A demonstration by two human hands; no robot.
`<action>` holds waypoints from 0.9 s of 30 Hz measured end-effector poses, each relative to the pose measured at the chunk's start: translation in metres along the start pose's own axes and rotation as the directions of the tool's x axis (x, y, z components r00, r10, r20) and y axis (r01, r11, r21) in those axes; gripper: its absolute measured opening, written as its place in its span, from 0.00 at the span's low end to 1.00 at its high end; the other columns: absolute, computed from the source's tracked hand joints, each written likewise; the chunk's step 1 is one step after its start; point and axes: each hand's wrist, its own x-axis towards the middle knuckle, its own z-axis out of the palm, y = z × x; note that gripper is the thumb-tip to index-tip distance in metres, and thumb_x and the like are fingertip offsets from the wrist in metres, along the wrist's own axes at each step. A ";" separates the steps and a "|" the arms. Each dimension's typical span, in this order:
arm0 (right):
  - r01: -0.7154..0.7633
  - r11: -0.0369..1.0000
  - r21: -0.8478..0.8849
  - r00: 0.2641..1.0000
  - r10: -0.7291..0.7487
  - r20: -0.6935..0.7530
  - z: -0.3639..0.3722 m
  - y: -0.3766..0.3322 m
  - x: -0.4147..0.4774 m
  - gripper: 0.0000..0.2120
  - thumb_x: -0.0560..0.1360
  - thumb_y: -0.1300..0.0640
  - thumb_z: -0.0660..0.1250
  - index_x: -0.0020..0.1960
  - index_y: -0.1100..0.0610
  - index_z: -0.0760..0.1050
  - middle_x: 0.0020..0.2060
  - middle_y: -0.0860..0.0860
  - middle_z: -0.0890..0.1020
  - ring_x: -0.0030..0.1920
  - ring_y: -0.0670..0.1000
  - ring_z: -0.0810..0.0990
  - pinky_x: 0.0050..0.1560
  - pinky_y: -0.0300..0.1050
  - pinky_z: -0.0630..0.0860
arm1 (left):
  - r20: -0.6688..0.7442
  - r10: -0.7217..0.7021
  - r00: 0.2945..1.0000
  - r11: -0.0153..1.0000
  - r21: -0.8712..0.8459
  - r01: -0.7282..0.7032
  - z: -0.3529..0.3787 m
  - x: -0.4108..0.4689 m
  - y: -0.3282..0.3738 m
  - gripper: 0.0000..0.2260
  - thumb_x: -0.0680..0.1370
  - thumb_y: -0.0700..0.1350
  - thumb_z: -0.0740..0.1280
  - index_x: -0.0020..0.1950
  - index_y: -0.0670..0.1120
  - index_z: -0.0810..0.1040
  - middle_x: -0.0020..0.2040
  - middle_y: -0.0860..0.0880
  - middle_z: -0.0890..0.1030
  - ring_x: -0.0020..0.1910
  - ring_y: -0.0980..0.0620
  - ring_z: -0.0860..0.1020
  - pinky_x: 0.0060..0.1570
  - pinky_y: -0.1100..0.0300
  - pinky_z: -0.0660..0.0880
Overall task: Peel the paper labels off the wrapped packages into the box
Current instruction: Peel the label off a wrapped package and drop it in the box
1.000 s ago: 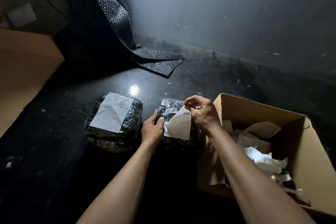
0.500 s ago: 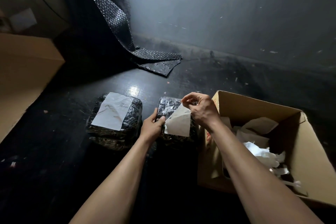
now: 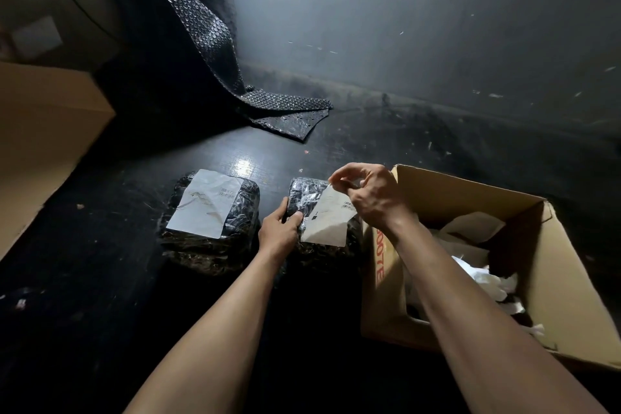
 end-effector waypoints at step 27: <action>-0.014 0.997 -0.073 0.999 0.011 -0.042 -0.006 -0.014 -0.019 0.03 0.74 0.60 0.74 0.44 0.52 0.84 0.40 0.43 0.85 0.40 0.39 0.81 0.42 0.35 0.76 | 0.014 0.154 0.988 0.979 0.130 -0.154 -0.008 -0.023 -0.005 0.27 0.78 0.55 0.69 0.77 0.57 0.68 0.72 0.50 0.75 0.70 0.54 0.74 0.73 0.55 0.68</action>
